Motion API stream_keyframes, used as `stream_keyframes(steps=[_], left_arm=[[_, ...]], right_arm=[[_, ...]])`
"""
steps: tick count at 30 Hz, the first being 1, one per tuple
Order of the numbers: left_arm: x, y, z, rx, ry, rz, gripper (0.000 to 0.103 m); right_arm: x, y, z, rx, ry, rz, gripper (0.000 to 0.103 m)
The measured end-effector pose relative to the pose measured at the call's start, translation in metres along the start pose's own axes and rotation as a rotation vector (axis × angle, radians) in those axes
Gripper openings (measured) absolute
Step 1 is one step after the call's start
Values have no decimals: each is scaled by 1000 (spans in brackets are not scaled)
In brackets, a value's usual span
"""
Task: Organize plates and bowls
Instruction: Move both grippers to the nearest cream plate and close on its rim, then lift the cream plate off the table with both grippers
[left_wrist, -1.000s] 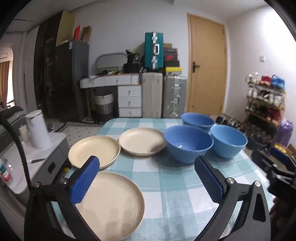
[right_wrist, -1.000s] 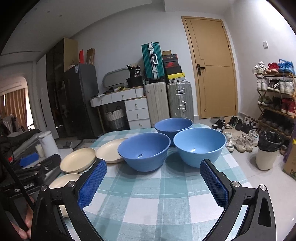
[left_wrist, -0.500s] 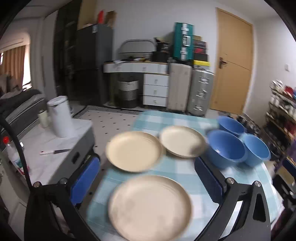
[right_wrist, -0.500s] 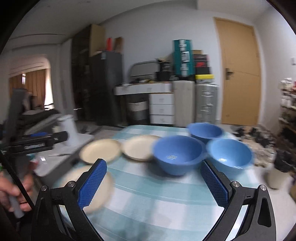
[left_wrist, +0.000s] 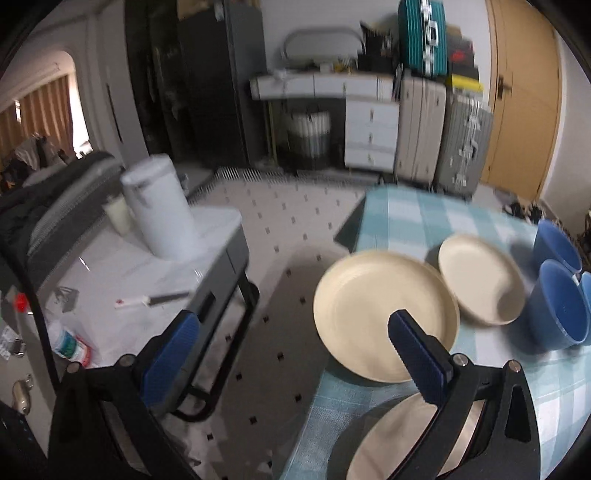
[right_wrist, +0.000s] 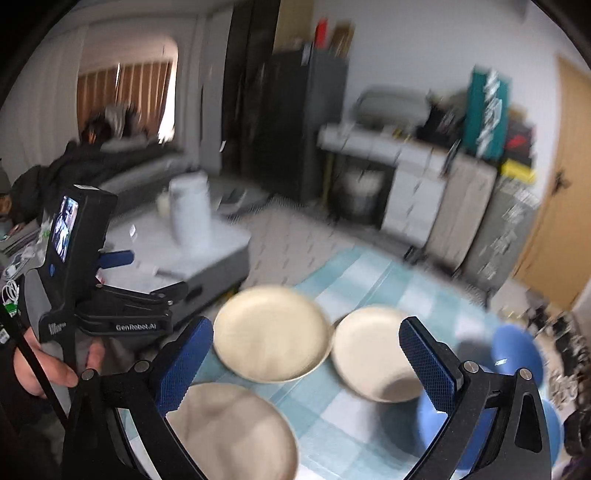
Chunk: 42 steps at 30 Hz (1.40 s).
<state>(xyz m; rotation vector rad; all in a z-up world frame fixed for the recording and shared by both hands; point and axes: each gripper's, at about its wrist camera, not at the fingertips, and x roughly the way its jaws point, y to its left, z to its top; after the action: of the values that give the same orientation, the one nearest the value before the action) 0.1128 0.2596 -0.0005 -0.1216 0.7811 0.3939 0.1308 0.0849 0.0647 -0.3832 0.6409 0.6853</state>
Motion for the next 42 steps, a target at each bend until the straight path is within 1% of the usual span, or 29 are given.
stream_keyframes(steps=[2, 4, 6, 8, 10, 11, 12, 13, 14, 15, 16, 18, 21, 23, 26, 30, 34, 36, 37, 39, 41, 42], left_arm=[[19, 1, -1, -30, 60, -10, 103], [39, 5, -1, -74, 115, -61, 103], [56, 5, -1, -106, 172, -101, 103], [75, 7, -1, -146, 245, -139, 103], [87, 10, -2, -173, 279, -148, 101], [91, 11, -1, -185, 282, -157, 101], [95, 11, -1, -187, 282, -172, 101], [97, 10, -1, -181, 288, -171, 101], [101, 10, -1, -173, 296, -166, 101], [104, 9, -2, -164, 301, -168, 101], [108, 9, -2, -155, 307, -172, 101], [111, 9, -4, -148, 310, -163, 101], [118, 11, -5, -145, 322, -157, 101], [122, 13, -6, -145, 331, -163, 101], [128, 10, -7, -131, 346, -172, 101], [132, 9, -9, -131, 364, -194, 101], [137, 9, -9, -135, 367, -198, 100], [140, 8, -10, -130, 376, -199, 95], [142, 7, -11, -127, 383, -192, 95], [145, 5, -15, -117, 397, -188, 94], [147, 4, -17, -112, 403, -188, 93], [148, 5, -18, -112, 405, -189, 93]], right_arm=[[35, -8, 12, 19, 96, 30, 102], [67, -18, 18, 30, 184, 45, 102], [95, -22, 28, 27, 241, 29, 102], [126, -26, 36, 23, 313, 46, 102], [152, -27, 36, 6, 376, 61, 101], [165, -26, 36, -19, 404, 53, 98], [176, -24, 37, -50, 424, 42, 90], [190, -21, 37, -86, 449, 36, 86], [202, -20, 37, -108, 470, 33, 77], [215, -18, 37, -135, 498, 27, 74], [226, -18, 34, -159, 515, 21, 74], [243, -14, 30, -220, 537, -8, 74], [258, -16, 28, -262, 527, -38, 74], [265, -20, 26, -244, 540, -20, 74], [280, -22, 23, -243, 567, 6, 65], [292, -21, 17, -245, 594, 45, 63], [299, -23, 17, -250, 595, 49, 62], [300, -24, 15, -260, 604, 45, 62], [301, -24, 15, -264, 609, 51, 62], [302, -24, 15, -265, 612, 72, 58], [304, -25, 15, -269, 619, 69, 58], [305, -26, 14, -264, 625, 77, 55]])
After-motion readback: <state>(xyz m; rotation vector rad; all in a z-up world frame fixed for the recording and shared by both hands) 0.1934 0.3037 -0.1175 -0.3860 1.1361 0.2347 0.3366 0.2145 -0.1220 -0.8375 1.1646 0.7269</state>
